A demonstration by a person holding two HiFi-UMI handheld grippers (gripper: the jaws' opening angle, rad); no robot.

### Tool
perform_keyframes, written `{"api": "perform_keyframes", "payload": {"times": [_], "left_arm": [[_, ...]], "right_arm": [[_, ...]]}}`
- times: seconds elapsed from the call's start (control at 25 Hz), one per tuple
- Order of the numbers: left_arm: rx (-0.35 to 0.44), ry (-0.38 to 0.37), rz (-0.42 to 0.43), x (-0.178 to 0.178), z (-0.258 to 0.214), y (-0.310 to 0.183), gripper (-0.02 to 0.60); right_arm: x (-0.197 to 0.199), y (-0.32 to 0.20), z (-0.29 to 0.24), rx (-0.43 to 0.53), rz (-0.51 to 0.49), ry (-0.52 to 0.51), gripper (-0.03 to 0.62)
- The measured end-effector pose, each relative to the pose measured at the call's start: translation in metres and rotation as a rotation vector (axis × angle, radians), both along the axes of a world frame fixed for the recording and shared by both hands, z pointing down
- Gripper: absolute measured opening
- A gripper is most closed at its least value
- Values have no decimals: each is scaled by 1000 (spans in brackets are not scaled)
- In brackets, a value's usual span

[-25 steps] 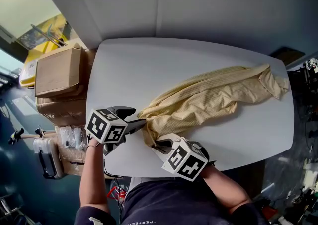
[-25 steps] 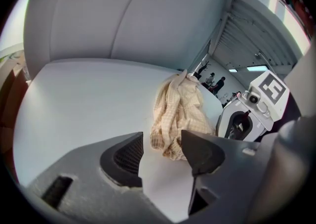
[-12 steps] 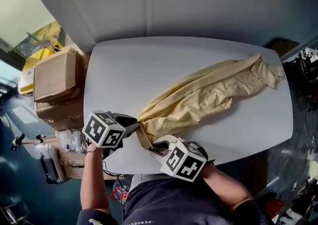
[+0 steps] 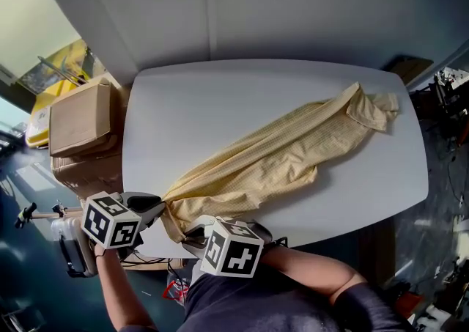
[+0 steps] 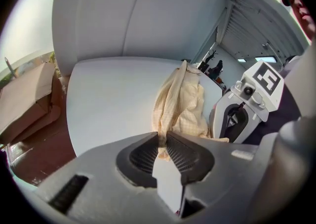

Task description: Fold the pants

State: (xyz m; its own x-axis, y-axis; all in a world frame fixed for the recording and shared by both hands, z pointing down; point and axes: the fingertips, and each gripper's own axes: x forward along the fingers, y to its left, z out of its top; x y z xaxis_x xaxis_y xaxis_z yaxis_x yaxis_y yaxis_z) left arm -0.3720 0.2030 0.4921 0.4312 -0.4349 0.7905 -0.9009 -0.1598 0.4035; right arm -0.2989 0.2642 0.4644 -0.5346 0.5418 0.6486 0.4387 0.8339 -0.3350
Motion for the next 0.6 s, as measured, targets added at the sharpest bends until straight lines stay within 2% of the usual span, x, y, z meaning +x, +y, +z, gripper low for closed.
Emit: {"api": "perform_keyframes", "payload": {"times": [0.12,0.32,0.48,0.6], "left_arm": [[26,-17,-10,0,-12,-7,57],[117,-28,-35,8,-46,-45,58],[187,-75,6,32,-71,-97,58],[222,-84,34,60,-81,-141,58]], "right_arm": [[0,-8,-10,-23,30,-24,44],[11,-48,-37,-69,151,-90,44],[33,-98,-55,-31,256,-142,44],[60,-143,-62,2,344,-151,44]]}}
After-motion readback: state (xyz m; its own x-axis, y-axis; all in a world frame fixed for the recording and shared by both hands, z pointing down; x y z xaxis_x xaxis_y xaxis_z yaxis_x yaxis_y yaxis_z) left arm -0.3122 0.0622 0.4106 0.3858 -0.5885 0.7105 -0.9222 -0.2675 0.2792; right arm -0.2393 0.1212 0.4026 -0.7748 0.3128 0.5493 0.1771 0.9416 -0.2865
